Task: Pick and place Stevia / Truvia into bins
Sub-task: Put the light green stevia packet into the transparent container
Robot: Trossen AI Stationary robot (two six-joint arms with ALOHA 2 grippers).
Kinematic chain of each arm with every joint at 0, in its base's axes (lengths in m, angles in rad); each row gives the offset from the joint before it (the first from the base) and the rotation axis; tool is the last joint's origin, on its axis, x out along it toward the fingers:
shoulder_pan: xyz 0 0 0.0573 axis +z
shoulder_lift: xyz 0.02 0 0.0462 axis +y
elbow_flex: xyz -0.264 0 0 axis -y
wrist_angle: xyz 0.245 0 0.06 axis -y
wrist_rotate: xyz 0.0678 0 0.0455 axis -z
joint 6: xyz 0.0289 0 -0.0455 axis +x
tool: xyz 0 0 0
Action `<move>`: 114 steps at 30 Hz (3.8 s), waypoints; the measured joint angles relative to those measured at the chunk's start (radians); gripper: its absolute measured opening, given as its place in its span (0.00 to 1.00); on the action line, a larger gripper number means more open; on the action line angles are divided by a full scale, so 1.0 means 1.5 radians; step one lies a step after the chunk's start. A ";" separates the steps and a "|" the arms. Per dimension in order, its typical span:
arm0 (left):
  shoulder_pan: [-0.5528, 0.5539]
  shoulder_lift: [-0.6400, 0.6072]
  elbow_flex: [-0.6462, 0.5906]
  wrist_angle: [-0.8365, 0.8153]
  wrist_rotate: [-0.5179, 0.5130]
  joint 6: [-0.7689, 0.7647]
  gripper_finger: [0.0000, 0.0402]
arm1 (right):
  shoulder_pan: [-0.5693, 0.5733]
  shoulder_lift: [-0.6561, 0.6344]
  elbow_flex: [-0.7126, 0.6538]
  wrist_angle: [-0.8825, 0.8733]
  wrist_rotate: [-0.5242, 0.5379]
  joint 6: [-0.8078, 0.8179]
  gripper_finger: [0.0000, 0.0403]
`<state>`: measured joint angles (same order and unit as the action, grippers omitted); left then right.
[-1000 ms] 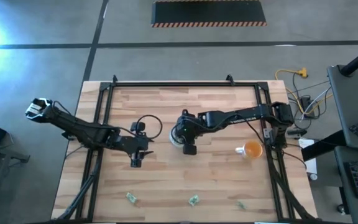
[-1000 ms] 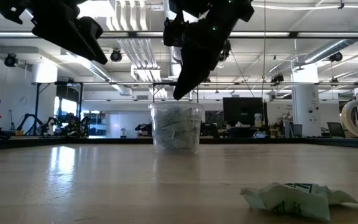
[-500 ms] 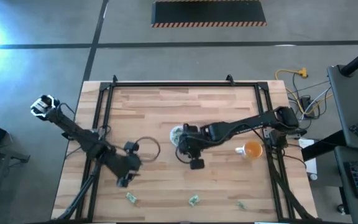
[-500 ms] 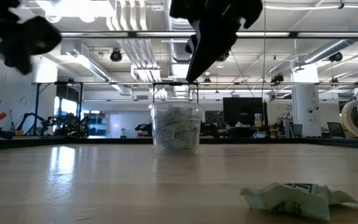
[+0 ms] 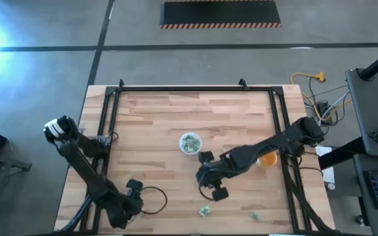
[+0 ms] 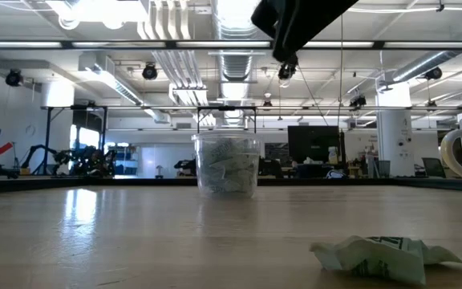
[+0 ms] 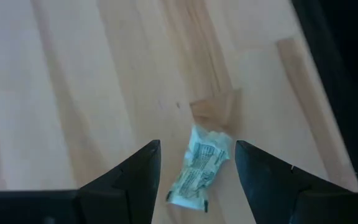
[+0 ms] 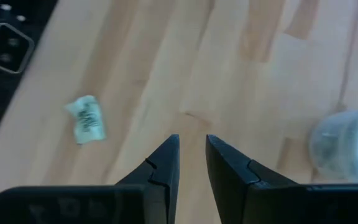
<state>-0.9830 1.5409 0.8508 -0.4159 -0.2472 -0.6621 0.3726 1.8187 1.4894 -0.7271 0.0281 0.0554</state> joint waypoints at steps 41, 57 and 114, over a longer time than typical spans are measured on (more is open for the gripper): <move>0.047 0.032 0.120 -0.189 -0.264 0.246 0.00 | 0.255 0.000 -0.017 -0.033 0.138 0.484 0.17; 0.331 -0.127 0.102 -0.025 -0.196 0.620 0.00 | 0.348 0.024 -0.084 -0.056 0.193 0.880 0.17; 0.763 0.018 0.109 0.173 0.289 0.705 0.46 | 0.412 0.032 -0.095 -0.112 0.068 1.147 0.17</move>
<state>0.1622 1.5674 1.0138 -0.1562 0.1856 0.3950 0.9912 1.8664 1.3464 -0.8956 0.1301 1.7762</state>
